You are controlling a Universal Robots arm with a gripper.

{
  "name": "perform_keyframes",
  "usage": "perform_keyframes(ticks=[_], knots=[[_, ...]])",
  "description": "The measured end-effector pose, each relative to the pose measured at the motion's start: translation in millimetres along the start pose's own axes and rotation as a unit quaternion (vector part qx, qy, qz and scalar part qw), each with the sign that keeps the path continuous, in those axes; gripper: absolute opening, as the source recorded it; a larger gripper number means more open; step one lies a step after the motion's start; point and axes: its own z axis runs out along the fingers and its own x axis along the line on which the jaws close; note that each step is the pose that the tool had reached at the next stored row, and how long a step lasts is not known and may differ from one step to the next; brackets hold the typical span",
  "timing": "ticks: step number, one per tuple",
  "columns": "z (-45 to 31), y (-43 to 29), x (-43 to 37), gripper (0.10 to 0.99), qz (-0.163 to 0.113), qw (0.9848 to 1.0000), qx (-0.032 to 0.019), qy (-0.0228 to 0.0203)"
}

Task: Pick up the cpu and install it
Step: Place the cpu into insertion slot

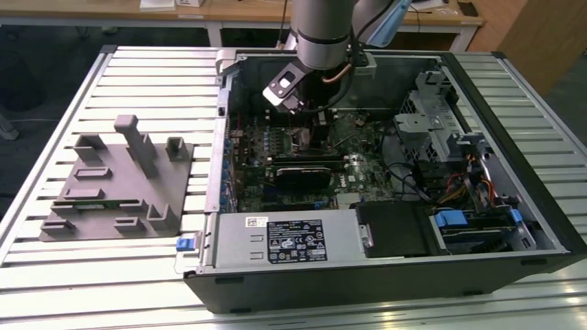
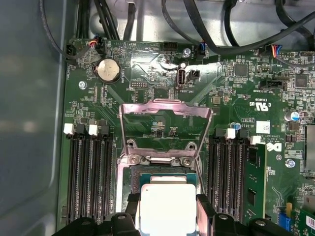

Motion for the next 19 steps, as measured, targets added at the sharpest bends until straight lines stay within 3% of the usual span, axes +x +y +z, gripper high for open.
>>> perform_keyframes(ticks=[19], knots=[[6.4,-1.7,1.4,0.541,0.001,1.0,0.0,0.0]])
